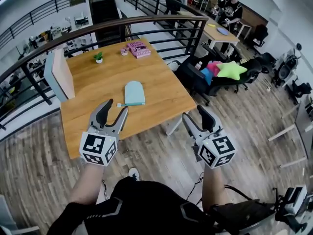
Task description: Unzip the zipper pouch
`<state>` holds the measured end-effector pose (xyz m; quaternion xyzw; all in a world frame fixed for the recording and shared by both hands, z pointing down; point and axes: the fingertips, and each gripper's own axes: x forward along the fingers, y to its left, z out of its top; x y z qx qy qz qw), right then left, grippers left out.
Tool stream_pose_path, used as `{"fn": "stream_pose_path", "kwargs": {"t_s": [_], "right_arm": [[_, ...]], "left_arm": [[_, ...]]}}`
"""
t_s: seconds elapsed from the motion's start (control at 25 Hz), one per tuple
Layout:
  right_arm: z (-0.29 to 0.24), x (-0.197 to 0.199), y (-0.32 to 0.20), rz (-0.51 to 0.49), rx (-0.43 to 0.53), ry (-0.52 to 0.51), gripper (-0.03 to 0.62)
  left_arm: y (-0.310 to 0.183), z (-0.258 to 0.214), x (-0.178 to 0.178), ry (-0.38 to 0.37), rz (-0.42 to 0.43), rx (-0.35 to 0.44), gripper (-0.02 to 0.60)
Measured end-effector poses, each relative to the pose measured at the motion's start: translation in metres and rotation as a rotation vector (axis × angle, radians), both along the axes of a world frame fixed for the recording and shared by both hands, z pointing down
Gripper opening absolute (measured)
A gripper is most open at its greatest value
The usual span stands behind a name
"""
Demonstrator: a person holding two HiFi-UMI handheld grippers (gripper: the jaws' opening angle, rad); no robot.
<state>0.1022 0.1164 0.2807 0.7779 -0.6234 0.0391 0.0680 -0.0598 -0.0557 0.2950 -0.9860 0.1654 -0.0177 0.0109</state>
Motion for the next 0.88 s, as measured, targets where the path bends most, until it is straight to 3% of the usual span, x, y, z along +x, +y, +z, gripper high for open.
{"fn": "stream_pose_path", "kwargs": {"t_s": [0.44,0.88], "right_arm": [[0.014,0.022,-0.102,-0.013,-0.045,-0.003,0.256],[0.031,0.037,-0.157,-0.072,-0.062,-0.014,0.256]], "left_arm": [[-0.097,0.018,0.022,-0.015,0.019,-0.02,0.238],[-0.141,0.042,0.026,-0.028,-0.045,-0.044,0.239]]}}
